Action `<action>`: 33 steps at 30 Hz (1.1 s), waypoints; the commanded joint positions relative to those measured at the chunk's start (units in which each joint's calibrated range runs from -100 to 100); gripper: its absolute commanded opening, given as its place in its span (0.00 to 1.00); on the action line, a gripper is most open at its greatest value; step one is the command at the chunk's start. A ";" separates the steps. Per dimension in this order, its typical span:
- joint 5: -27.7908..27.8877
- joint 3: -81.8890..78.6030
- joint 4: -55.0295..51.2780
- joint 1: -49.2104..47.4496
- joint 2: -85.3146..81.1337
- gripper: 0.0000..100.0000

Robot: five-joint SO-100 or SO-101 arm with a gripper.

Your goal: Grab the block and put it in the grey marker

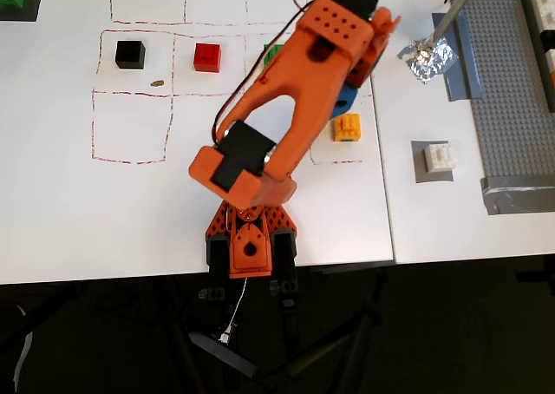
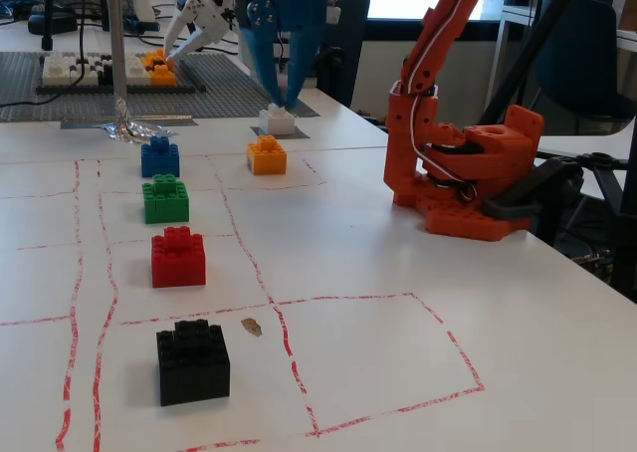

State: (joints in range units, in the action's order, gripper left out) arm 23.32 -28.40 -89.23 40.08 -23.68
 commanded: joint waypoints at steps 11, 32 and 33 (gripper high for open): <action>-17.78 -28.44 27.27 -24.60 -27.46 0.00; -25.89 -66.70 45.55 -39.77 -63.14 0.00; -25.69 -67.33 45.39 -39.77 -64.09 0.00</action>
State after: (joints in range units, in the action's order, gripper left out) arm -3.69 -97.20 -44.77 1.20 -84.62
